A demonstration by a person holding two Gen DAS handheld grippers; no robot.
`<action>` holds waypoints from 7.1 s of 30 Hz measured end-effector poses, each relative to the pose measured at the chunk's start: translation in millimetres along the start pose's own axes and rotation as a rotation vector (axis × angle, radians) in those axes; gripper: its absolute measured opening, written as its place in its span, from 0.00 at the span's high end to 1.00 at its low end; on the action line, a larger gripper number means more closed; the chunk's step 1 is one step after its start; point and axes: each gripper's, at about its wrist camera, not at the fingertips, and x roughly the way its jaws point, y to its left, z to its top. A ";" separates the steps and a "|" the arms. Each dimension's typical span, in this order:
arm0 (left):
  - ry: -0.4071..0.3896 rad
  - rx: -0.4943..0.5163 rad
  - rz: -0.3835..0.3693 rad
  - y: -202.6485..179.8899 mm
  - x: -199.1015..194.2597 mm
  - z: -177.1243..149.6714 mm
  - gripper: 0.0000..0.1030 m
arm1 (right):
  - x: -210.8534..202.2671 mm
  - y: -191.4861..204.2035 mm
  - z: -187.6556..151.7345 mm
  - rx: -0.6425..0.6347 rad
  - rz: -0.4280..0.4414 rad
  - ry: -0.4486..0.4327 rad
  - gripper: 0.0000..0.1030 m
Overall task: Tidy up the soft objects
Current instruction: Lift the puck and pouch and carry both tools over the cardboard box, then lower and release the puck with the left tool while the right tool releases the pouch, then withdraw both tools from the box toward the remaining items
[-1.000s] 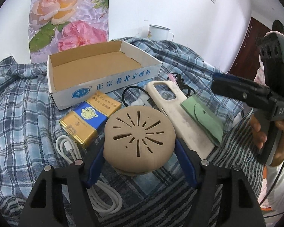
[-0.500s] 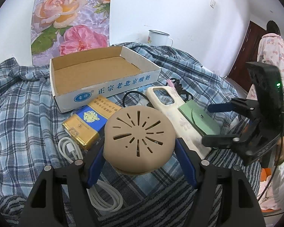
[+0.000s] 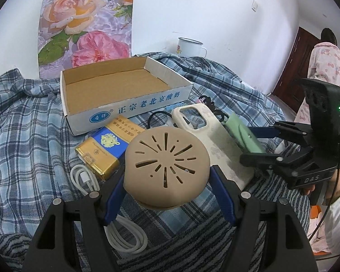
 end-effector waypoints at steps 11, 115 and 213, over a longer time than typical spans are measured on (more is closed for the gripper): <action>-0.036 0.003 0.005 0.3 -7.8 1.1 0.29 | -30.5 -0.4 -0.3 0.009 -0.024 -0.154 0.32; -0.106 -0.169 0.310 112.7 86.0 140.0 0.29 | 136.3 -40.9 204.6 0.010 -0.065 -0.089 0.32; -0.337 -0.024 0.202 50.1 -70.6 150.2 0.00 | -46.0 -6.8 187.2 -0.044 -0.037 -0.341 0.01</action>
